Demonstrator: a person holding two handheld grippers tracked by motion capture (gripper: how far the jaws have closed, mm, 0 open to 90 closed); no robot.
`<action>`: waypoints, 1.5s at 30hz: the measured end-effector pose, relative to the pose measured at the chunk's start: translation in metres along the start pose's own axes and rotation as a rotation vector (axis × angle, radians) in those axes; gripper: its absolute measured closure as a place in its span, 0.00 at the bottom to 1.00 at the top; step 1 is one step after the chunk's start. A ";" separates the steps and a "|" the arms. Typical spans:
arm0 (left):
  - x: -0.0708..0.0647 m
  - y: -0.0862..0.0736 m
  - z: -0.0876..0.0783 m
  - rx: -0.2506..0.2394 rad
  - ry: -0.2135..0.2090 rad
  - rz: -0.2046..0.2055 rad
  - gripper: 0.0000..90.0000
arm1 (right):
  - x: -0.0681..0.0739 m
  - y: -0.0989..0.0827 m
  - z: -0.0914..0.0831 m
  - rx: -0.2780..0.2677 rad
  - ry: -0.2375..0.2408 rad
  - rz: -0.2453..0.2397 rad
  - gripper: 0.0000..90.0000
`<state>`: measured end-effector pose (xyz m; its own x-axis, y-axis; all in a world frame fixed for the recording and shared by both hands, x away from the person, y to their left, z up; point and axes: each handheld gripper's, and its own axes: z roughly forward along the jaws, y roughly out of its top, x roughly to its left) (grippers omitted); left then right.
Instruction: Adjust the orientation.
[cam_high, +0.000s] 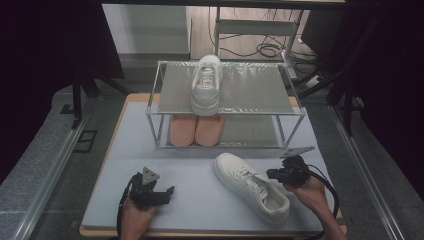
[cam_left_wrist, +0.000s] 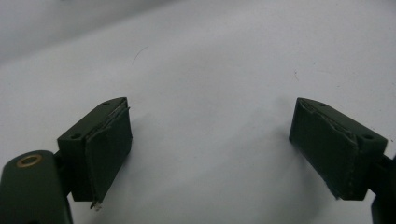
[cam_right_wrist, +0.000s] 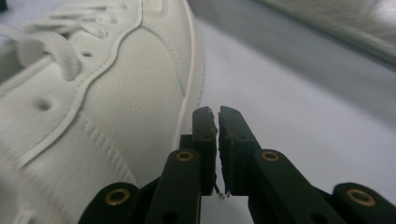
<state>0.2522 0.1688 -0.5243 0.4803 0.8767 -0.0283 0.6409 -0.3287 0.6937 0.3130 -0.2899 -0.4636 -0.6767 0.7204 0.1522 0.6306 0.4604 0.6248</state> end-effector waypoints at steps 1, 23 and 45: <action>0.000 0.000 0.000 0.000 0.000 0.000 0.15 | -0.001 -0.001 -0.006 -0.010 -0.006 0.004 0.92; 0.000 0.000 0.000 0.000 0.000 0.000 0.15 | 0.022 -0.019 -0.068 -0.066 0.105 0.010 0.81; 0.000 0.000 0.000 0.000 -0.001 0.000 0.15 | 0.032 -0.004 -0.030 0.161 0.082 -0.061 0.74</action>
<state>0.2522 0.1689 -0.5243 0.4807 0.8764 -0.0288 0.6410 -0.3288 0.6936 0.2774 -0.2848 -0.4382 -0.7399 0.6469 0.1843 0.6360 0.5835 0.5050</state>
